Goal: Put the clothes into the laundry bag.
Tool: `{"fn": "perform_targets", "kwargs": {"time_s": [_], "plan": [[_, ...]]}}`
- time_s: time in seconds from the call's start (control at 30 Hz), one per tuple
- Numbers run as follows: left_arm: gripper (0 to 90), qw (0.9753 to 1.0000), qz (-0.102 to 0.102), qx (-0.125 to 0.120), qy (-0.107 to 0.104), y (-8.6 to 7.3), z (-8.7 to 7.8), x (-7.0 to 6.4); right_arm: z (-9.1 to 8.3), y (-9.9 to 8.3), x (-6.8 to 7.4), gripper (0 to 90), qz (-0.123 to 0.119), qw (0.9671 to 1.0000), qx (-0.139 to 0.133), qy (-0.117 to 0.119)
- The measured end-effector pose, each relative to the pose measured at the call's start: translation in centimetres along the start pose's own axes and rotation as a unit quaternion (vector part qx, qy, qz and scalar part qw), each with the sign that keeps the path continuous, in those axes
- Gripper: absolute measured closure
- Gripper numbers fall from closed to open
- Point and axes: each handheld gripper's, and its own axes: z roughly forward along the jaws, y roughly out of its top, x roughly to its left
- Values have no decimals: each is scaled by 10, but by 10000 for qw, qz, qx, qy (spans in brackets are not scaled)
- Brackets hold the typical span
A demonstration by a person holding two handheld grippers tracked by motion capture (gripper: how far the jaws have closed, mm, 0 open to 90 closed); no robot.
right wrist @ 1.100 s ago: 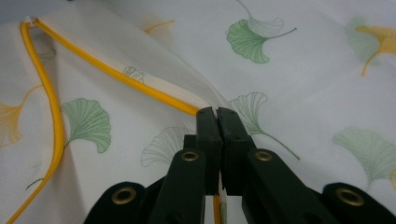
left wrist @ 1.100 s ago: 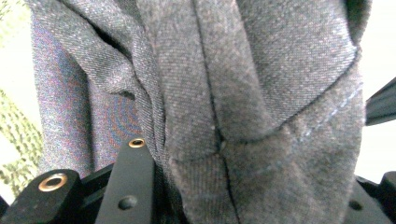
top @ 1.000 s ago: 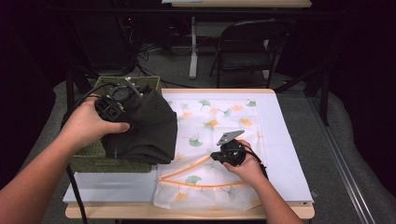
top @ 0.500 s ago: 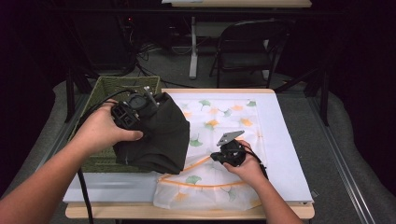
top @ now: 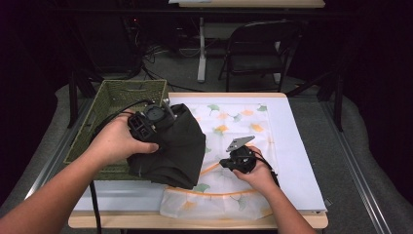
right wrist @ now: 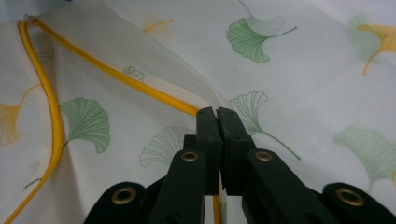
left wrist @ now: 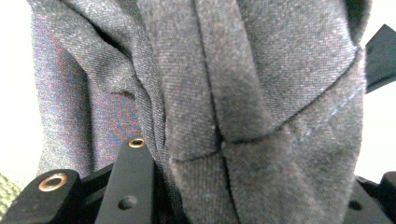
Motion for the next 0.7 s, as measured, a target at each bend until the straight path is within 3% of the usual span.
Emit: {"fn": "perform_targets", "kwargs": {"time_s": [0.7], "plan": [[601,9991,332,59,-264,6,28,-24,-1,0,-1,884,40,10000,-35,-6]]}}
